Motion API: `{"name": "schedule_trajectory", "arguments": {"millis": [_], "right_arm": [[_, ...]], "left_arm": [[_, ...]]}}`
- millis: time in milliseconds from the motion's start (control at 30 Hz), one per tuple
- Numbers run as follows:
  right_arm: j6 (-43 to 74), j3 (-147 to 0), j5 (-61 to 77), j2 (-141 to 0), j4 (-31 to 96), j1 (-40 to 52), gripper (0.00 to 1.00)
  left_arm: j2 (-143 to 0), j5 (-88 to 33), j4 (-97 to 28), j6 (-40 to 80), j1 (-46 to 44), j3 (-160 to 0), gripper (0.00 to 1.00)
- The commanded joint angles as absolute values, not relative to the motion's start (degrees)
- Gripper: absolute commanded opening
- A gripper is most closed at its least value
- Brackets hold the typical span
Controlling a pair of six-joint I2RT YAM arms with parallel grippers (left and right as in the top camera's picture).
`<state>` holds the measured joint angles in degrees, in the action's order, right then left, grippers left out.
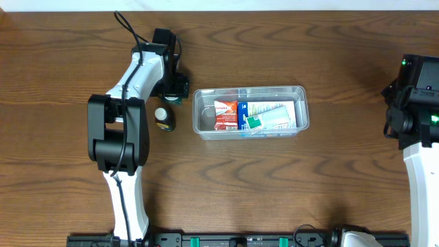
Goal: Pack container
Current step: 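Grasp the green Zam-Buk box with the left gripper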
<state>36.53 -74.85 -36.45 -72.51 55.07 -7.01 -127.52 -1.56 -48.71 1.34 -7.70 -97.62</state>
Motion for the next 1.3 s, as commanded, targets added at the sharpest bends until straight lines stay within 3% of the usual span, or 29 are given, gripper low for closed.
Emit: {"name": "schedule_trajectory", "arguments": {"millis": [0,467,1267], "right_arm": [[35.7,-74.98,-37.01,-72.66,55.11,-7.44,0.99],[35.7,-74.98,-37.01,-72.66,55.11,-7.44,0.99],[35.7,-74.98,-37.01,-72.66,55.11,-7.44,0.99]], "left_arm": [[-128.81,-1.91,-48.51,1.63,-7.86,-97.71,0.82],[-128.6,-1.87,-49.43,1.83,-7.79,-97.95,0.73],[-119.92,-1.85,-51.46,-2.79,-7.79,-100.33,0.74]]}}
